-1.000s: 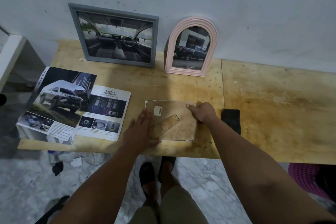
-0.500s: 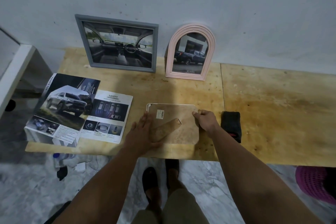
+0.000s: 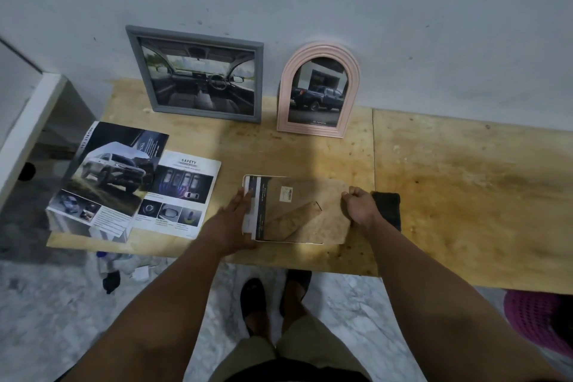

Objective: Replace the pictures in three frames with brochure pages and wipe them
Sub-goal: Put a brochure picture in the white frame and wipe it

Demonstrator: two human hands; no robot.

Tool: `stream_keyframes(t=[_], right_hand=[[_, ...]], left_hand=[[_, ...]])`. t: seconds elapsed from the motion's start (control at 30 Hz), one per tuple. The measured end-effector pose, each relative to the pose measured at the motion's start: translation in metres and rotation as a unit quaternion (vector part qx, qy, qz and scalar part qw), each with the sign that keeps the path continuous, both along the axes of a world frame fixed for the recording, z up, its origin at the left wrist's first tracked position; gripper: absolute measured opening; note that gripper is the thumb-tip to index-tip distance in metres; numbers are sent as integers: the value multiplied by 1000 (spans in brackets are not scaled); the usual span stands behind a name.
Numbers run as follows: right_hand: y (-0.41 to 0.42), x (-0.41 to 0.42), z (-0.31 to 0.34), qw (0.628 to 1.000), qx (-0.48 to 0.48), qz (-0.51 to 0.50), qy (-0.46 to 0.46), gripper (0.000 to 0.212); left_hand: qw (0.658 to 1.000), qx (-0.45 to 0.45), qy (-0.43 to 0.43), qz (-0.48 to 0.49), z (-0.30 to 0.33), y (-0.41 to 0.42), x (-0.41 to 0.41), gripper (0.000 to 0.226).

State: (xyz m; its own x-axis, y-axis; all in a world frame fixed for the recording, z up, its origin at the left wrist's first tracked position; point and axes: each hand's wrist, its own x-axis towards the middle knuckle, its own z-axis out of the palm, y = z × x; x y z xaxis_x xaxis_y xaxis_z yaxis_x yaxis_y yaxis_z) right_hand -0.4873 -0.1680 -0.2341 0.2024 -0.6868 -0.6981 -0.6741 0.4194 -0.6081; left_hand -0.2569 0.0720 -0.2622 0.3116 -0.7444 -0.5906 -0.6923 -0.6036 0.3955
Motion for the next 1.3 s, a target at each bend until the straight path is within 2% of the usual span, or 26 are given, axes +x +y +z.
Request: stream_keyframes(t=[0.1,0.23,0.33,0.43,0.53,0.7,0.97,1.13,1.2,1.3], right_hand=[[-11,-11,6,999,1,-17,-31,20],[-39,-23,23,997,-23,-57,-44,19],[-73,-33,35,993,-48,-95,-42,18],[-111,-47,39,990,-85,-109,-25,16],[-145,-64,39,988,-103,-117,2,16],[-189,-90,35,982,-126,-132,41,33],[-224,-112,29,975,-113,-189,31,42],[-188,-91,31,964,-215,-83,131,45],[-156,-66,33,959,-266,-40,90,36],[-105,-27,33,958,-269,81,48,29]], left_hand=[[999,-34,-7,32,11,-4,-1,126],[989,-96,-58,98,27,-20,-5,74],[983,-88,-74,142,38,-40,-6,49],[984,-61,-84,144,44,-58,-4,35],[982,-42,-98,153,44,-68,-4,35],[981,-41,-108,156,40,-70,-6,41],[983,-27,-96,156,44,-66,-10,48],[981,-25,-102,165,44,-63,-15,48],[980,-26,-104,167,43,-62,-17,50],[980,-22,-104,169,40,-59,-18,51]])
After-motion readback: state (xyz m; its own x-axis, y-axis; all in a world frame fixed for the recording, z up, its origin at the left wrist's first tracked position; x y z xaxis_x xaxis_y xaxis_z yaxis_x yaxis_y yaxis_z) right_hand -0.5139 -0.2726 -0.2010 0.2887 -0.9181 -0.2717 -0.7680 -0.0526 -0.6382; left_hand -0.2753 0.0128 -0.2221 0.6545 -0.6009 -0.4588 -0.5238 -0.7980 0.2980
